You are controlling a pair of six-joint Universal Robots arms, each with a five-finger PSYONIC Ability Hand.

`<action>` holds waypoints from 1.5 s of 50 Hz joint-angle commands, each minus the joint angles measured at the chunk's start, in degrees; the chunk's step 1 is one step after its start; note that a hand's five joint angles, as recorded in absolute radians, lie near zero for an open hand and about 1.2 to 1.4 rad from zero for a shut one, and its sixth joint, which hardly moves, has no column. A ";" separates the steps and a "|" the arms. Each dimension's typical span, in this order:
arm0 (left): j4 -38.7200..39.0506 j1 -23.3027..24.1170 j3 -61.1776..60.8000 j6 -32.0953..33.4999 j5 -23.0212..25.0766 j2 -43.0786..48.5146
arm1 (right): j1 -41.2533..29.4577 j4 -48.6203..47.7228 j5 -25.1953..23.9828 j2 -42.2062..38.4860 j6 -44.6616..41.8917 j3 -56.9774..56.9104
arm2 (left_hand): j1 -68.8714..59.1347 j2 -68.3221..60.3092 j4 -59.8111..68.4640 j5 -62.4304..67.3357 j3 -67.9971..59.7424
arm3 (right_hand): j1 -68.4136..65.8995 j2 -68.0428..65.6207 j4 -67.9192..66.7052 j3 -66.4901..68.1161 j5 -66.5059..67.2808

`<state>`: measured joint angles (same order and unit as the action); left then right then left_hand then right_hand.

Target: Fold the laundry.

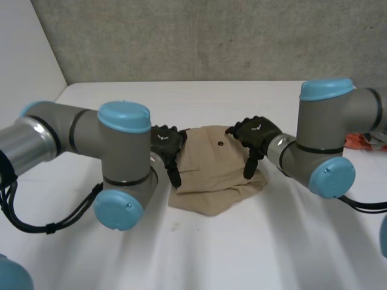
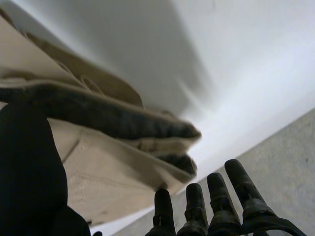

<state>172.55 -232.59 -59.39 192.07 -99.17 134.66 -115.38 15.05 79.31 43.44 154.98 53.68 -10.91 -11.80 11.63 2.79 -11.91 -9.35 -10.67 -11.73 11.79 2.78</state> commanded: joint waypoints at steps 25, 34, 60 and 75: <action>-1.61 -5.50 3.41 -2.49 43.19 -17.24 | -8.72 -46.84 10.24 13.08 0.14 45.03 | -0.82 0.07 0.09 -1.06 0.18 | -0.65 0.67 1.73 -1.79 -2.78; -1.34 -5.06 3.14 -2.75 43.36 -17.24 | -9.16 -51.61 12.19 5.78 -0.30 36.78 | -0.82 0.07 0.10 -1.06 0.18 | -0.65 0.67 1.73 -1.79 -2.78; 0.41 -5.06 4.20 -3.01 43.19 -21.46 | 1.11 -49.32 5.77 12.36 9.28 20.95 | -0.99 -0.10 0.26 -0.89 0.01 | -70.65 -69.33 -68.27 68.21 67.22; 5.42 -4.80 4.55 -11.01 43.27 -24.27 | 32.75 -51.08 -8.72 9.22 23.17 2.14 | -1.16 -0.26 0.43 -0.72 -0.16 | -70.65 -69.33 -68.27 68.21 67.22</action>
<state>177.40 -237.59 -54.28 182.32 -55.92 110.44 -92.82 -35.92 75.42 58.25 173.64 61.83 -10.72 -11.80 11.64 2.78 -11.91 -56.03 -63.71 -68.84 65.22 52.79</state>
